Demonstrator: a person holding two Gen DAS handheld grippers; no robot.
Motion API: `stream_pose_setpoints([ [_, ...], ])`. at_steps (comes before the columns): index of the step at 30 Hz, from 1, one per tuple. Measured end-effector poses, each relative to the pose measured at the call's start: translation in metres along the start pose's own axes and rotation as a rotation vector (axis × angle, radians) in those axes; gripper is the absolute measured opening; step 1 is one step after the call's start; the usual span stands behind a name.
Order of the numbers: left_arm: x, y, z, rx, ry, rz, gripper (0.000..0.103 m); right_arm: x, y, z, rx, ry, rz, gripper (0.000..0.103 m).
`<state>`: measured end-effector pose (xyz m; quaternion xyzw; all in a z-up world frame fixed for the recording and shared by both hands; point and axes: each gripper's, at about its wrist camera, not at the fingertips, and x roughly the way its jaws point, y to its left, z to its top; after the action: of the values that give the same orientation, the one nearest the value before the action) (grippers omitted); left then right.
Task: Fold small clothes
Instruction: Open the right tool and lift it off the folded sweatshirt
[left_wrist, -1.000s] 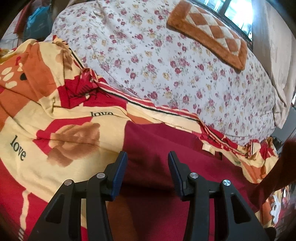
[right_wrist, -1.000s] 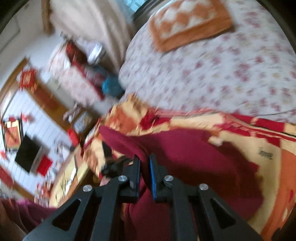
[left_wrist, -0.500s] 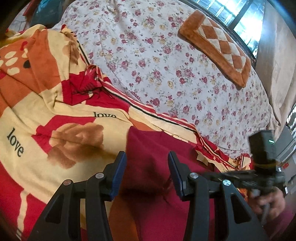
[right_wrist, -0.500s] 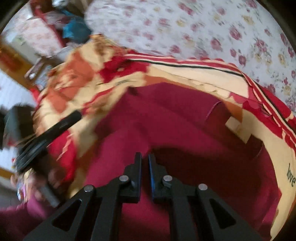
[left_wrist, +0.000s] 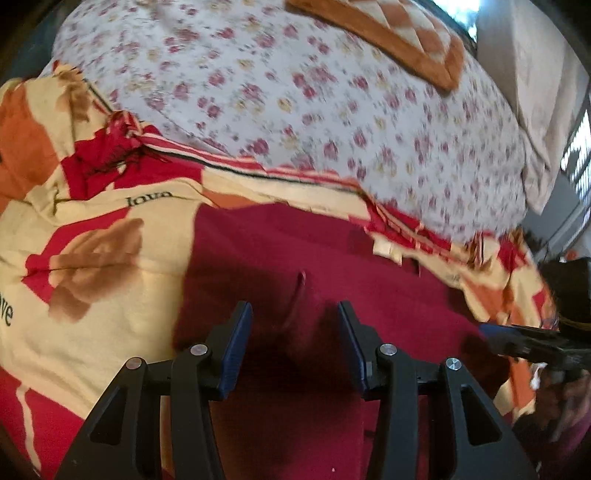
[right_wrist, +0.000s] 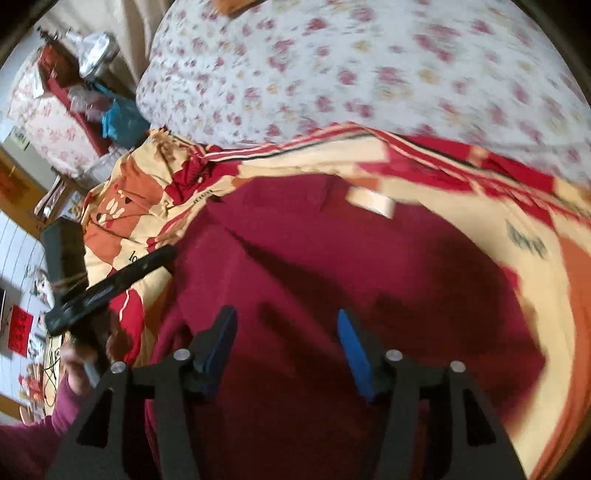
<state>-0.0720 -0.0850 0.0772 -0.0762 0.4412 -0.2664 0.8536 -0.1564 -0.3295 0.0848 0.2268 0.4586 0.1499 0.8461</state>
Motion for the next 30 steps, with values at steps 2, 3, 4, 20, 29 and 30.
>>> stream_pose_setpoints([
  [2, 0.003, -0.009, -0.005, 0.038, 0.012, 0.001, 0.025, -0.014, -0.011, -0.019, 0.028, -0.014, -0.007, 0.06],
  [3, 0.004, -0.012, -0.007, 0.055, 0.014, 0.0, 0.025, -0.022, -0.015, -0.03, 0.04, -0.031, -0.017, 0.06],
  [4, 0.005, -0.016, -0.008, 0.078, 0.017, 0.008, 0.024, -0.031, -0.019, -0.038, 0.05, -0.047, -0.021, 0.06],
  [20, -0.048, -0.012, 0.034, 0.023, -0.218, -0.028, 0.0, -0.082, -0.062, -0.06, 0.134, -0.149, -0.192, 0.063],
  [29, -0.013, 0.015, 0.022, -0.064, -0.109, 0.021, 0.0, -0.042, -0.098, -0.021, 0.198, -0.138, -0.347, 0.068],
  [30, -0.013, 0.014, 0.022, -0.057, -0.114, 0.021, 0.0, -0.035, -0.104, -0.021, 0.228, -0.12, -0.313, 0.042],
])
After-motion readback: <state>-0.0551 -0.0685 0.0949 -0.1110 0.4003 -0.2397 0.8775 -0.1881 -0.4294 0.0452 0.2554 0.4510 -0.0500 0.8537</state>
